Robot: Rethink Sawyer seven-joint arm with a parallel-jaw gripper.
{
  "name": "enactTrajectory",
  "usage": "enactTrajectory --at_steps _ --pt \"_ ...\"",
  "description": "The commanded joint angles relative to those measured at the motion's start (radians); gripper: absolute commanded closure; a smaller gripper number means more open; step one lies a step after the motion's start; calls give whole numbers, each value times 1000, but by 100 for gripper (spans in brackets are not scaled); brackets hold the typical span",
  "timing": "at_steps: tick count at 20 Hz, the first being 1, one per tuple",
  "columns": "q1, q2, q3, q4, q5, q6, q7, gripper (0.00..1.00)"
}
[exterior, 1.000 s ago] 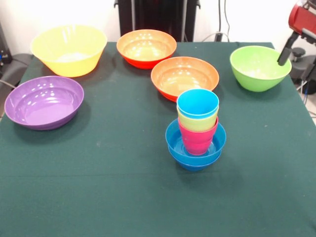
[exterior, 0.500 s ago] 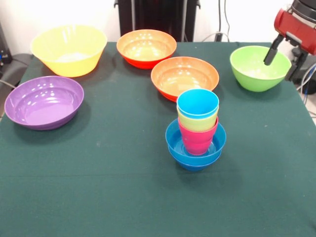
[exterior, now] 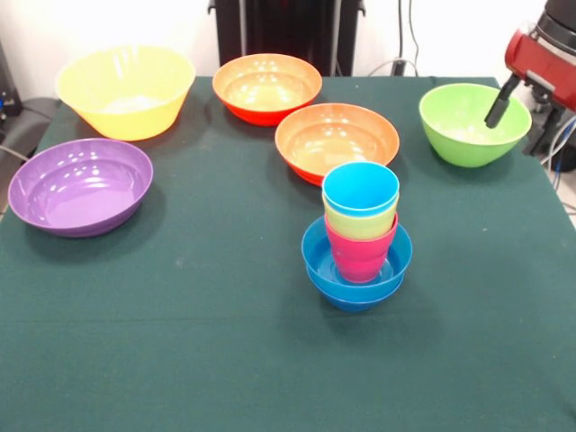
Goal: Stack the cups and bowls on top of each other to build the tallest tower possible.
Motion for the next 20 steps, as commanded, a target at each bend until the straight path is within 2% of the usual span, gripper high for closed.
enactTrajectory --at_steps 1,11,17,20 --pt "26 82 98 63 24 -49 241 0" --pt "58 95 87 80 48 -56 265 0" --pt "80 72 85 100 74 -24 285 0" --pt "88 58 100 131 87 -41 283 0"
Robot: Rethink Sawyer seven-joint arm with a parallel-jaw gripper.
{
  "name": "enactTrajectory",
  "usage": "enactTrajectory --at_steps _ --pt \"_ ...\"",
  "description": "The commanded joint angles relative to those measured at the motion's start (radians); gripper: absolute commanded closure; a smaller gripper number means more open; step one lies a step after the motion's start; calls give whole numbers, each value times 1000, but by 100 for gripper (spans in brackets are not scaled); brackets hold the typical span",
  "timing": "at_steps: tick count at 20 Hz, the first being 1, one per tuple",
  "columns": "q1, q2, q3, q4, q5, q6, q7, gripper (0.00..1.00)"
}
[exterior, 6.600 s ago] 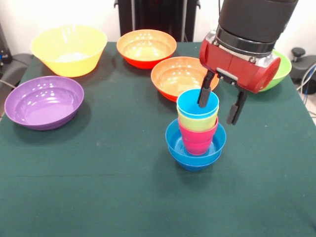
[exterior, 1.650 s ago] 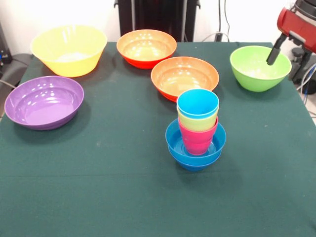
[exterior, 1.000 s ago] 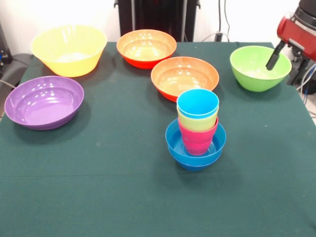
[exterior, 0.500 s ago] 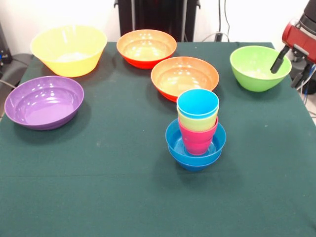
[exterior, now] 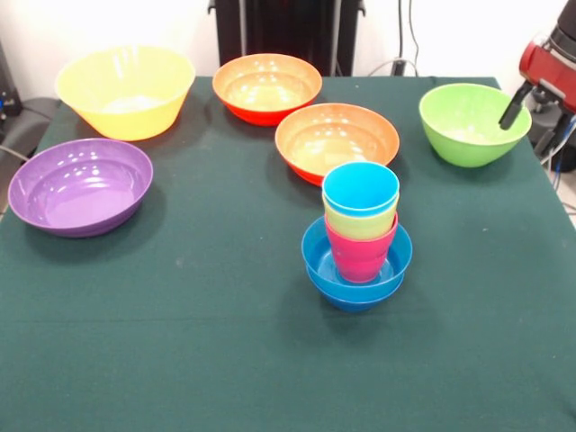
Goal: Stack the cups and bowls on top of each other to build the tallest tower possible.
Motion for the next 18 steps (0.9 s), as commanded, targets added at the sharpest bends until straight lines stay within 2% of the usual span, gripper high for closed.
enactTrajectory --at_steps 1,6,18 --pt "20 23 103 97 40 -33 249 0" --pt "37 1 125 143 65 -56 242 0" --pt "67 20 136 165 106 -110 222 0"
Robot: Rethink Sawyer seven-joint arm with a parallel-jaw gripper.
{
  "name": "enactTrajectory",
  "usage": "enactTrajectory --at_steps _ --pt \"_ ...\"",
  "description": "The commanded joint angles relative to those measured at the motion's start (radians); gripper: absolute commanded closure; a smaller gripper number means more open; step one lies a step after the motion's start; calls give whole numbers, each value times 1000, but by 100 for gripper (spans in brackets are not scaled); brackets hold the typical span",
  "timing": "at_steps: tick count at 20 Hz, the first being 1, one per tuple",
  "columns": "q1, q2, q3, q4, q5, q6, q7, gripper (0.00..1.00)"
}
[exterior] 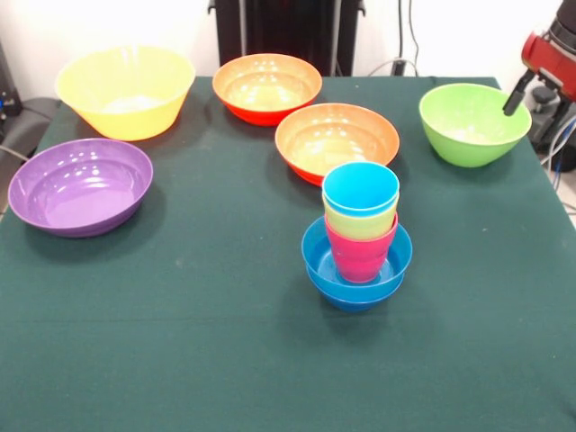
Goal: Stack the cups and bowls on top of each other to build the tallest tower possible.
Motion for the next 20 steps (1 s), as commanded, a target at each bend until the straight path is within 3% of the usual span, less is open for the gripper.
enactTrajectory --at_steps 1,6,20 --pt "10 33 136 69 35 -89 213 0" --pt "1 29 147 95 44 -147 191 0" --pt "7 34 154 114 49 -192 197 0"
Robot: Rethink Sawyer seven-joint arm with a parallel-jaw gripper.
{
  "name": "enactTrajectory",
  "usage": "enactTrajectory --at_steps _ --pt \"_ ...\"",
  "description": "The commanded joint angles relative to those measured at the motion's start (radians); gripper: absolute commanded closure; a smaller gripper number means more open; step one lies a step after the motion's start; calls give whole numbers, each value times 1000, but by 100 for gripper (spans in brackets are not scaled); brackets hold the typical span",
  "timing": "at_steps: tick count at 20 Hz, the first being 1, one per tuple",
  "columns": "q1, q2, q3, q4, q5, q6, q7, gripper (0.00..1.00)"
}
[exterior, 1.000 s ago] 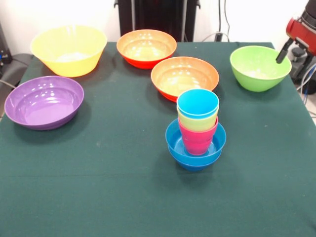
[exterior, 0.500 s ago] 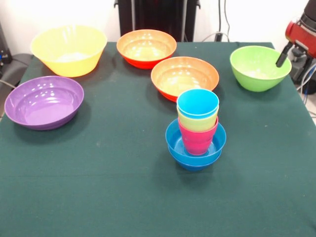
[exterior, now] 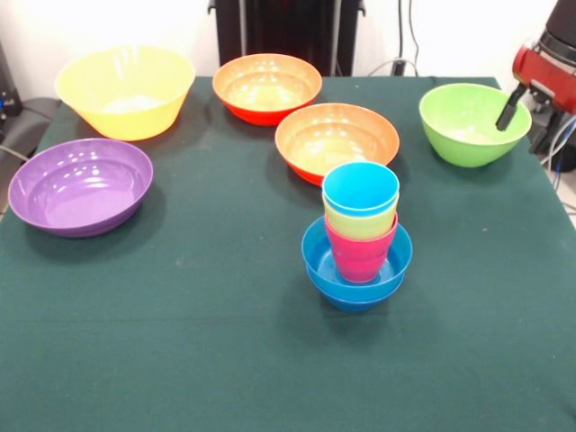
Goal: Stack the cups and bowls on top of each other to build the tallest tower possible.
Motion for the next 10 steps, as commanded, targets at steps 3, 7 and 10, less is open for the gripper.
enactTrajectory --at_steps 3,7,10 --pt "-6 28 141 63 30 -36 192 0" --pt "-12 27 150 75 36 -52 183 0" --pt "-16 33 150 70 38 -52 182 0"
